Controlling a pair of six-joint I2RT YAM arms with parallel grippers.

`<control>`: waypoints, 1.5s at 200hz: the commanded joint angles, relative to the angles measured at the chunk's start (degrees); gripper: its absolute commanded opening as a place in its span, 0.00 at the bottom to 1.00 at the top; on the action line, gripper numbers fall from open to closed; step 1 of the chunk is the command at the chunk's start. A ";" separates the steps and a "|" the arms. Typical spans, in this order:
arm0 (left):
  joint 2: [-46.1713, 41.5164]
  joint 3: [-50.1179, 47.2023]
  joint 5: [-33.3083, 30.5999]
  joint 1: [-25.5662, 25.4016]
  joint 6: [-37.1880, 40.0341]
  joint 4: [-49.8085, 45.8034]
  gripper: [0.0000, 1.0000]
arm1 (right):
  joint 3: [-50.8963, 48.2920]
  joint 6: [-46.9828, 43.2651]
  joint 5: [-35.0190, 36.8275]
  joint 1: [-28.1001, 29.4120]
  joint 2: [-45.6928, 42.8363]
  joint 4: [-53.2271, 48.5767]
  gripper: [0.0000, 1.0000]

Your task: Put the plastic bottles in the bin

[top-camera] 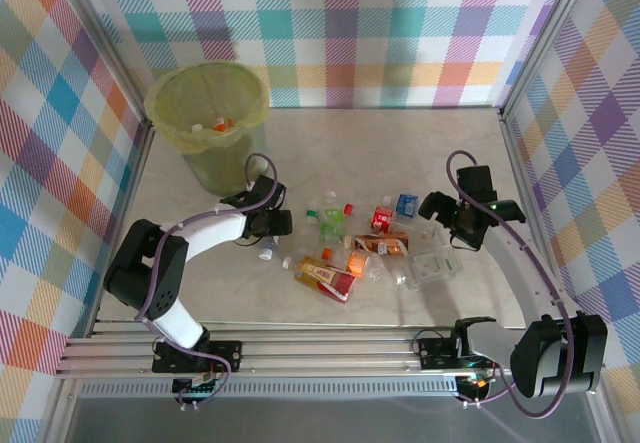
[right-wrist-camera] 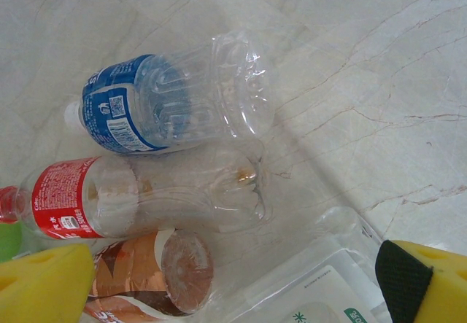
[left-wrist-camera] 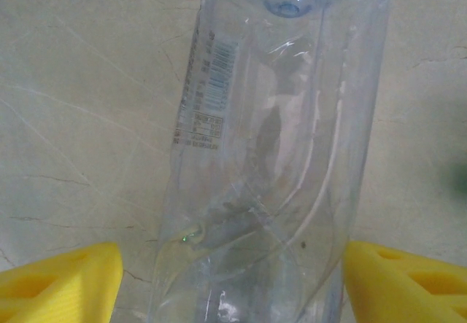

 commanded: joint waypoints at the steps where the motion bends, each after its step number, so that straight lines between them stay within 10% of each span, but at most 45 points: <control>1: 1.04 -0.39 -0.81 0.88 -1.19 1.07 0.78 | -0.77 0.47 0.08 -0.28 -0.52 -0.21 1.00; 177: 0.99 -0.78 -5.04 1.06 -0.98 0.11 0.52 | -0.84 0.39 0.26 -0.23 -0.04 0.14 1.00; 300: -14.10 2.29 -8.46 -5.07 0.51 -8.38 0.48 | -0.64 0.74 -0.08 -0.24 -0.26 0.57 1.00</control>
